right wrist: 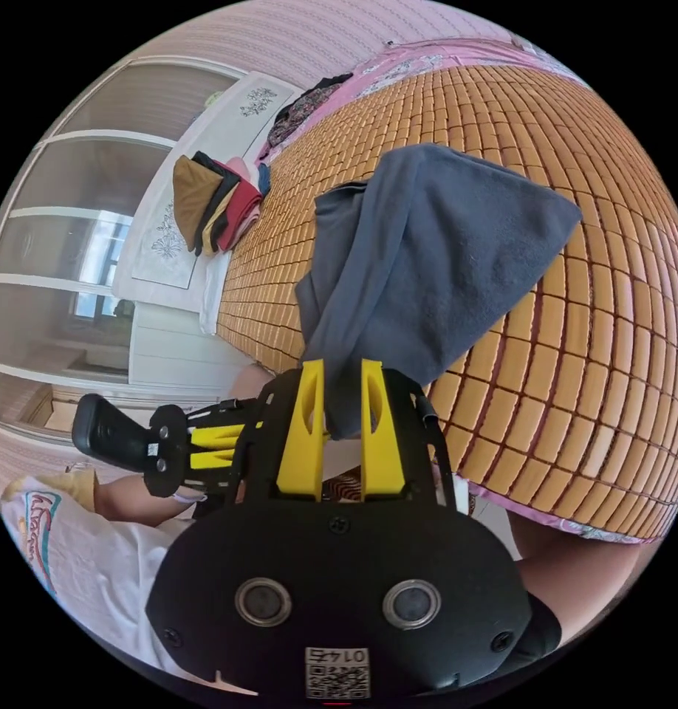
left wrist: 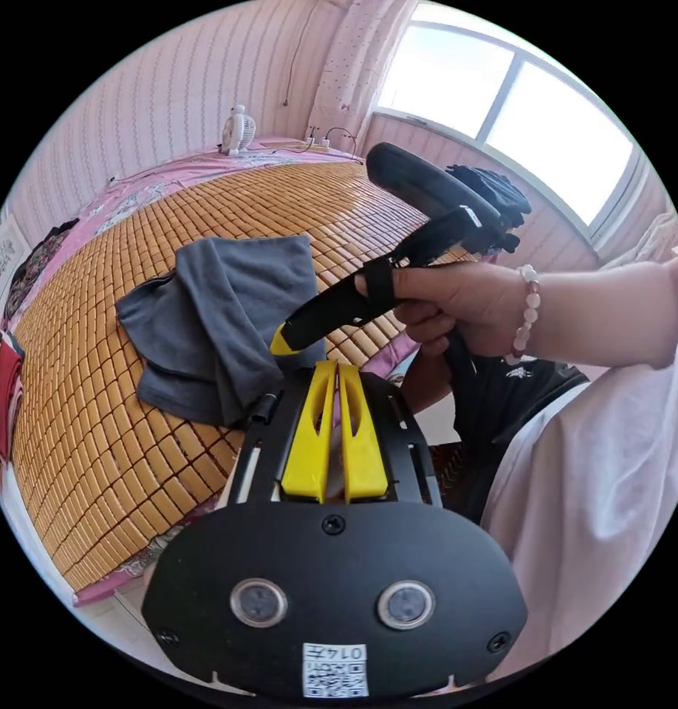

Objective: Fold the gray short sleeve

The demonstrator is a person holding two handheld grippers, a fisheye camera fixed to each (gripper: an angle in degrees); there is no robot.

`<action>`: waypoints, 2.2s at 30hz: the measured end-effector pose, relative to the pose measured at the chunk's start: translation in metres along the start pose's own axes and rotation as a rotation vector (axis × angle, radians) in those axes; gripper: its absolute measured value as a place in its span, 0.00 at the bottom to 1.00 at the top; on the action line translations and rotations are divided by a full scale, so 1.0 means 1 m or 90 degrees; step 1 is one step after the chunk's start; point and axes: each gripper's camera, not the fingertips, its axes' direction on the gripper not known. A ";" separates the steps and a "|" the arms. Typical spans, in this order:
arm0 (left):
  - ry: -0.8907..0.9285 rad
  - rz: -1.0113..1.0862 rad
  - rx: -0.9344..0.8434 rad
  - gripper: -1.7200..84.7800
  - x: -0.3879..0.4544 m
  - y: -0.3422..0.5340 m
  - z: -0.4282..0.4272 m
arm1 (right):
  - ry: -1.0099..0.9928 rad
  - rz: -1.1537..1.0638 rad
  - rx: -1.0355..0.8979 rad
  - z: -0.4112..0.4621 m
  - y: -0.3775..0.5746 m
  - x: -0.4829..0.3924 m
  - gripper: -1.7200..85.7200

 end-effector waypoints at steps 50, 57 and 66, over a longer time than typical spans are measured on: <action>-0.109 -0.196 -0.040 0.01 -0.266 0.123 -0.152 | 0.065 0.000 0.252 -0.274 0.085 0.044 0.03; -0.055 -0.173 0.236 0.01 -0.279 0.182 -0.365 | 0.045 -0.103 0.454 -0.456 0.115 -0.005 0.02; -0.108 -0.104 0.586 0.01 -0.226 0.310 -0.616 | 0.016 -0.355 0.598 -0.612 0.135 -0.145 0.02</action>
